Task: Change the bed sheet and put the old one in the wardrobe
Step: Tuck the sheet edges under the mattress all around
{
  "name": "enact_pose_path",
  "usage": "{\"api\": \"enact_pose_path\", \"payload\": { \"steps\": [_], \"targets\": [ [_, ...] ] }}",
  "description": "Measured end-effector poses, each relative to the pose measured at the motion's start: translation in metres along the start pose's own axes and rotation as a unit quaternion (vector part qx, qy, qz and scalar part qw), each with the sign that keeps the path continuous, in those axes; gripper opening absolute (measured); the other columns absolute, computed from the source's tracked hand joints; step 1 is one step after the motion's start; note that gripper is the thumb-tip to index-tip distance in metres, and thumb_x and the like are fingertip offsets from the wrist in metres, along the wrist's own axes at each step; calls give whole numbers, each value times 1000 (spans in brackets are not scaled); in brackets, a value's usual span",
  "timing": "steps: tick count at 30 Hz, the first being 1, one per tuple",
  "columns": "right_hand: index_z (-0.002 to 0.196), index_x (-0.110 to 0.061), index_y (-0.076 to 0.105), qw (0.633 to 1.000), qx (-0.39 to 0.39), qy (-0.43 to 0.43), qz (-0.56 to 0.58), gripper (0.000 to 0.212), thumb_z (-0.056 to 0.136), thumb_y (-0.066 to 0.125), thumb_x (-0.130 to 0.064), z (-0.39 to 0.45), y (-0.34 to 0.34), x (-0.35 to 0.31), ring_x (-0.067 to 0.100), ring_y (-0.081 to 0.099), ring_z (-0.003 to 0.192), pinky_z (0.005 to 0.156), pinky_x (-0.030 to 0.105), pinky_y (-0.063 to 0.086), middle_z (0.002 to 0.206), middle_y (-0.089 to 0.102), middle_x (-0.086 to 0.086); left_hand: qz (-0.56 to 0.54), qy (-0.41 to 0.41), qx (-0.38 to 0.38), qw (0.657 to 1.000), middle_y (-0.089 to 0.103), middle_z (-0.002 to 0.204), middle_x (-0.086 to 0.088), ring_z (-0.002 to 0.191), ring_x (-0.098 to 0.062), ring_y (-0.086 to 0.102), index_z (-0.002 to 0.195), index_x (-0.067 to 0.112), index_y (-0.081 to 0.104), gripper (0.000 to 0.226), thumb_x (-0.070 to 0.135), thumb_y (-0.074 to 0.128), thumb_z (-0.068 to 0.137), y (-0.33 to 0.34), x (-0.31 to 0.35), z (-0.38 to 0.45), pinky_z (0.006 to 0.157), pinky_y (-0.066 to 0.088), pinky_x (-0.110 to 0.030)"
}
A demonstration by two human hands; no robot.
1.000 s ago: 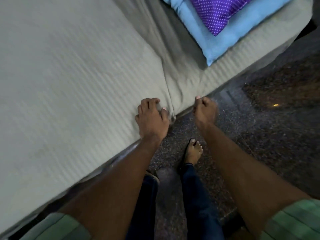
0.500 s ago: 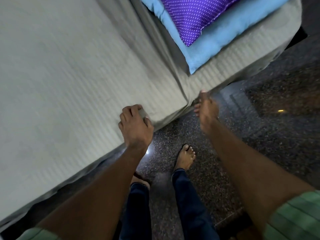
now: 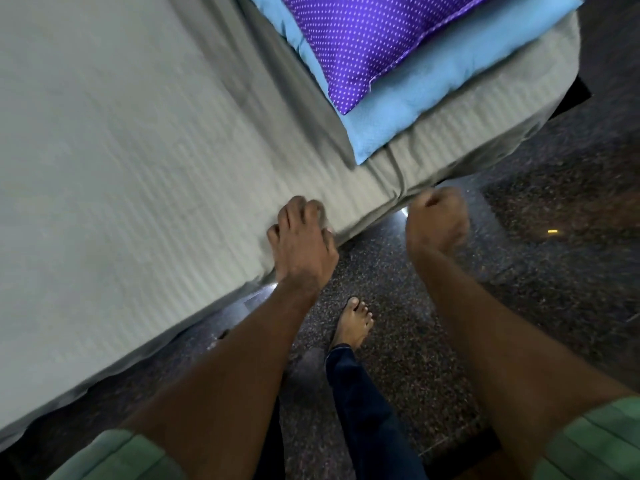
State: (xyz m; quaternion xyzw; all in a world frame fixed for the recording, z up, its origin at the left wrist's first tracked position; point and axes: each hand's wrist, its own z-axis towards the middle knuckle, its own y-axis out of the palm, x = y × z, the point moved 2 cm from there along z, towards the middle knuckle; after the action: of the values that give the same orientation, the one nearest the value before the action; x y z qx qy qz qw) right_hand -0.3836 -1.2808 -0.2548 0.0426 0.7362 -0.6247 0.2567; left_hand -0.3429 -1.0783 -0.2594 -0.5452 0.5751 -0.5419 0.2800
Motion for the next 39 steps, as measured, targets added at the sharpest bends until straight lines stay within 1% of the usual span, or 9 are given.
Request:
{"api": "enact_pose_path", "payload": {
  "steps": [2, 4, 7, 10, 14, 17, 21, 30, 39],
  "targets": [
    [86, -13, 70, 970, -64, -233, -42, 35, 95, 48, -39, -19, -6, -16, 31, 65, 77, 70, 37, 48, 82, 70, 13, -7, -13, 5, 1000, 43, 139, -5, 127, -25, 44, 129, 21, 49, 40, 32, 56, 91, -2, 3, 2, 97, 42, -45],
    [83, -17, 69, 919, -171, -349, -70, 36, 97, 54, -47, -32, 5, -21, 29, 65, 74, 72, 38, 50, 80, 71, 9, -15, -26, -4, 1000, 43, 136, -4, 124, -24, 45, 126, 23, 51, 37, 30, 57, 90, -3, 7, 7, 96, 42, -45],
    [93, -20, 75, 935, -218, -256, -111, 32, 97, 60, -48, -20, 9, -19, 33, 69, 90, 79, 38, 50, 93, 76, 9, -43, -49, -12, 998, 43, 132, -2, 121, -23, 45, 122, 26, 54, 35, 27, 58, 87, -7, 12, 20, 91, 42, -47],
    [112, -21, 75, 946, -245, -105, -186, 24, 96, 59, -28, -4, 11, 7, 36, 68, 110, 89, 40, 54, 114, 74, 14, -68, -50, -34, 996, 44, 132, 0, 120, -23, 45, 122, 26, 55, 36, 25, 58, 86, -5, 10, 21, 88, 43, -46],
    [118, -19, 71, 892, -322, -186, -258, 31, 95, 55, -31, -14, 11, -6, 36, 67, 114, 95, 42, 52, 119, 72, 15, -99, -52, -84, 990, 45, 138, -3, 126, -28, 46, 126, 23, 58, 39, 23, 60, 87, -11, 7, 44, 94, 43, -45],
    [119, -15, 71, 873, -355, -232, -243, 33, 94, 58, -31, -24, -3, -44, 39, 66, 114, 95, 42, 51, 120, 70, 19, -100, -53, -220, 969, 52, 143, -13, 130, -35, 50, 130, 13, 64, 47, 34, 56, 88, -30, 8, 76, 106, 45, -41],
    [116, -17, 71, 863, -382, -239, -226, 31, 93, 60, -35, -56, -48, -94, 36, 65, 116, 93, 38, 51, 121, 70, 15, -49, -4, -353, 934, 63, 136, -21, 124, -36, 58, 120, 0, 69, 40, 27, 48, 99, -84, 15, 59, 95, 47, -36],
    [113, -14, 72, 895, -367, -176, -182, 35, 88, 58, -33, -96, -156, -158, 37, 65, 115, 95, 40, 52, 120, 70, 18, -170, -27, -249, 953, 70, 127, -13, 122, -32, 63, 114, 11, 77, 30, 26, 56, 98, -218, 35, 3, 99, 49, -35],
    [101, -12, 72, 935, -303, -162, -86, 31, 90, 56, -37, -66, -221, -247, 37, 66, 107, 86, 39, 53, 109, 72, 14, -292, -33, -164, 942, 76, 112, -6, 110, -27, 67, 104, 14, 79, 27, 24, 54, 98, -340, 71, 42, 93, 49, -31]
  ]
}}
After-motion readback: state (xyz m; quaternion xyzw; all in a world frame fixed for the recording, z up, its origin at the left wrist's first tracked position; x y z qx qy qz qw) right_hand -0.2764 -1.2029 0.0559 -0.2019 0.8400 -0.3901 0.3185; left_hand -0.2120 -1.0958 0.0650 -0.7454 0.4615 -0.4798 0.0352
